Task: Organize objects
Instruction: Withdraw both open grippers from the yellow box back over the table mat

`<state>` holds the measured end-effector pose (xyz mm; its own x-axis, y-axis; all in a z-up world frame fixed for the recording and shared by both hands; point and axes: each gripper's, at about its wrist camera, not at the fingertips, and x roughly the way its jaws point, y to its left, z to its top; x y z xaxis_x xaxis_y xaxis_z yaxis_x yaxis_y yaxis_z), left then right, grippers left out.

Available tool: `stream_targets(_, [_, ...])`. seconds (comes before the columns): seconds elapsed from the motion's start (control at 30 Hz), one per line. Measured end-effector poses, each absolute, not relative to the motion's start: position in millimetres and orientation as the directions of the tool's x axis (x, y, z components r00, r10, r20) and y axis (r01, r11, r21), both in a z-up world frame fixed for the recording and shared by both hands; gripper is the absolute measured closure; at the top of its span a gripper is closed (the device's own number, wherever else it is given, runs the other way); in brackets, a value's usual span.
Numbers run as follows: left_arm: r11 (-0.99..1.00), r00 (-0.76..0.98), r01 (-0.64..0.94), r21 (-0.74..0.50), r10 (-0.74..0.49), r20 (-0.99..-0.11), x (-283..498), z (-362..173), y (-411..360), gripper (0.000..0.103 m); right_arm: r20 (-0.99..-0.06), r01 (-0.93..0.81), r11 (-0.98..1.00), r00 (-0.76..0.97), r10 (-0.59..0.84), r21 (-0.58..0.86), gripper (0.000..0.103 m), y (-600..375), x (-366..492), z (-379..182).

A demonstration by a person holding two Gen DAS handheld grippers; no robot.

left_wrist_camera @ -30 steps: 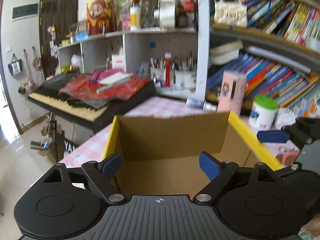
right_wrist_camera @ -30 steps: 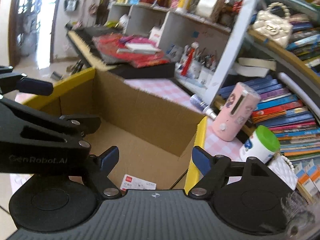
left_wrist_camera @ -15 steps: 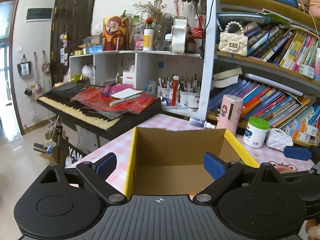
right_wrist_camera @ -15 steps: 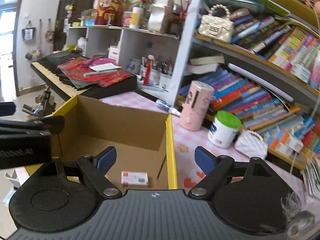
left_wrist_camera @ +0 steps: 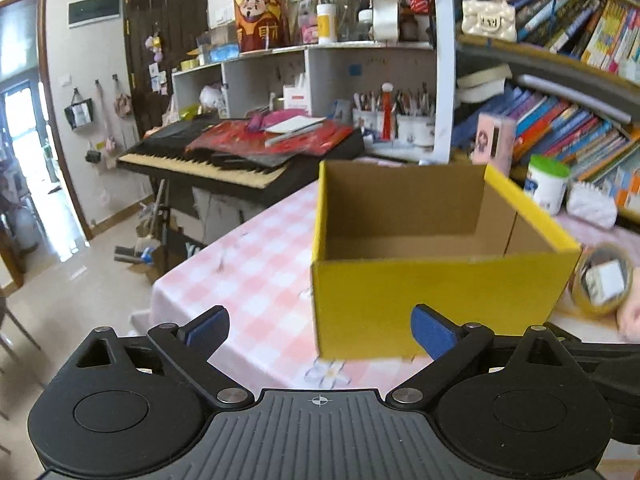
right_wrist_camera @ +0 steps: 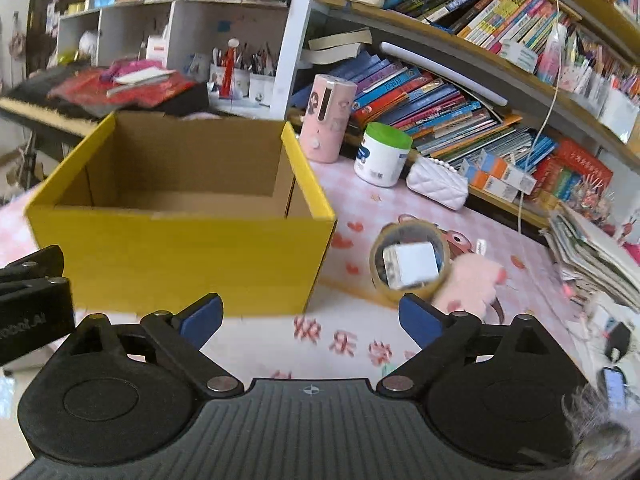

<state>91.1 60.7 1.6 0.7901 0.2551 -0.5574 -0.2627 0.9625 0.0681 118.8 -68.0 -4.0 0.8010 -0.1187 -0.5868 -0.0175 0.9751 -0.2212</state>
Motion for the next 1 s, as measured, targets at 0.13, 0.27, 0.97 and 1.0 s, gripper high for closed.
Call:
stream_targets(0.13, [0.961,0.778,-0.265,0.083,0.264,-0.571,74,0,62,0.004,-0.6,-0.016,0.974,0.79,-0.125,-0.224,0.006,-65,100,-8])
stream_targets(0.27, [0.961,0.774,-0.26,0.096,0.266,-0.574,58,-1,63,0.004,-0.6,-0.009,0.975,0.789,-0.13,-0.223,0.005,-64,83,-8])
stream_targets(0.97, [0.977,0.766,-0.176,0.117,0.211,-0.608,15,-9,59,0.004,-0.612,0.051,0.973,0.77,-0.181,-0.223,0.004,-70,26,-13])
stream_targets(1.0, [0.978,0.764,-0.172,0.117,0.208,-0.61,14,-10,59,0.004,-0.615,0.054,0.973,0.767,-0.184,-0.224,0.004,-70,24,-14])
